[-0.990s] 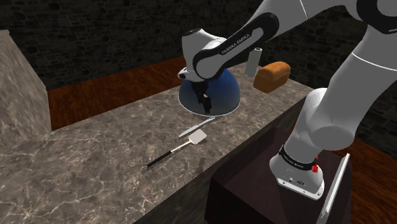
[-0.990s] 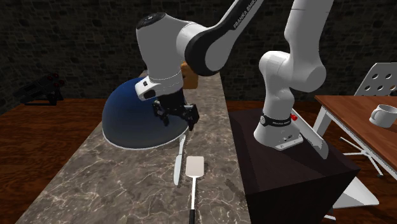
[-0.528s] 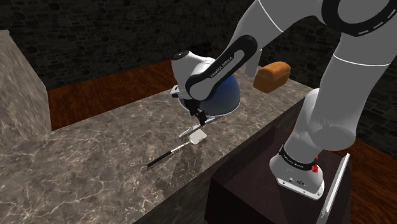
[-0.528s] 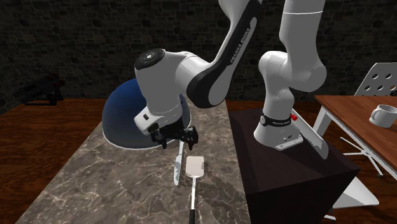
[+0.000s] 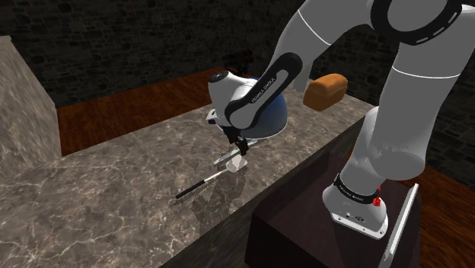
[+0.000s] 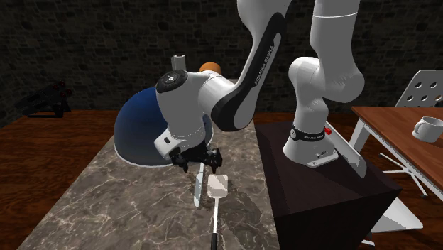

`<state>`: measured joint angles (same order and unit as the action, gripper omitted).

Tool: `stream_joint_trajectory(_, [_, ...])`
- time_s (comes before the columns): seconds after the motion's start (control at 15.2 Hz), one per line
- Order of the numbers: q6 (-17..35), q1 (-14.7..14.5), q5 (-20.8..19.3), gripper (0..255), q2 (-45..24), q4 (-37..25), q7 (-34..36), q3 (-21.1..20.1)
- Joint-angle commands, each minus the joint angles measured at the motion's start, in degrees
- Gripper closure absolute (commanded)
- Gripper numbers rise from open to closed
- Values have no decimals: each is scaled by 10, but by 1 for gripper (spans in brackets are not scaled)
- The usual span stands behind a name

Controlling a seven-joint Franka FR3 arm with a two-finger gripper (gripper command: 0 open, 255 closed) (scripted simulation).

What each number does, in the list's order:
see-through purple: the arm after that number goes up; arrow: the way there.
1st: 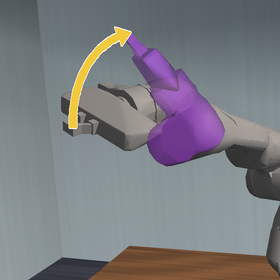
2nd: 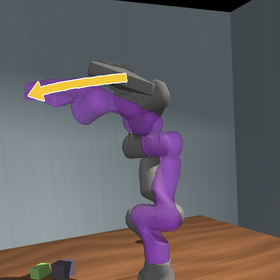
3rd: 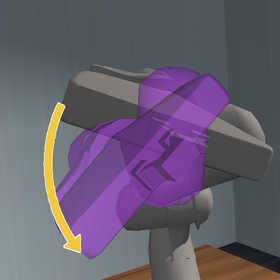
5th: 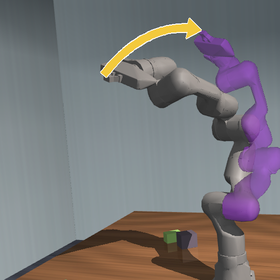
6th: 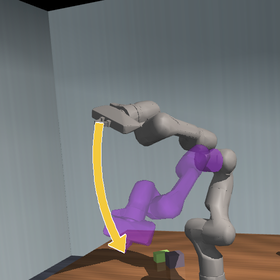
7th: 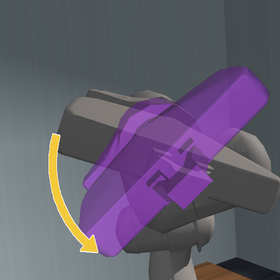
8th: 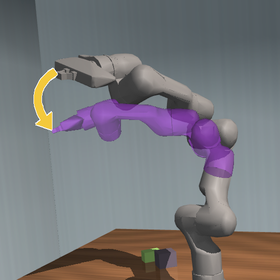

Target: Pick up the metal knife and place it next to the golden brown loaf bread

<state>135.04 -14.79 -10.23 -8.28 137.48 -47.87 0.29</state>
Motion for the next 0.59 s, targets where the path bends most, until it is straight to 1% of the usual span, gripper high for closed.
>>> stream_joint_trajectory(0.0, [1,0,0,0,-1,0,0,0])
stream_joint_trajectory(0.26, [1,0,0,0,-1,0,0,0])
stream_joint_trajectory(0.33, [1,0,0,255,-1,0,0,0])
stream_joint_trajectory(0.53, [1,0,0,255,0,1,0,0])
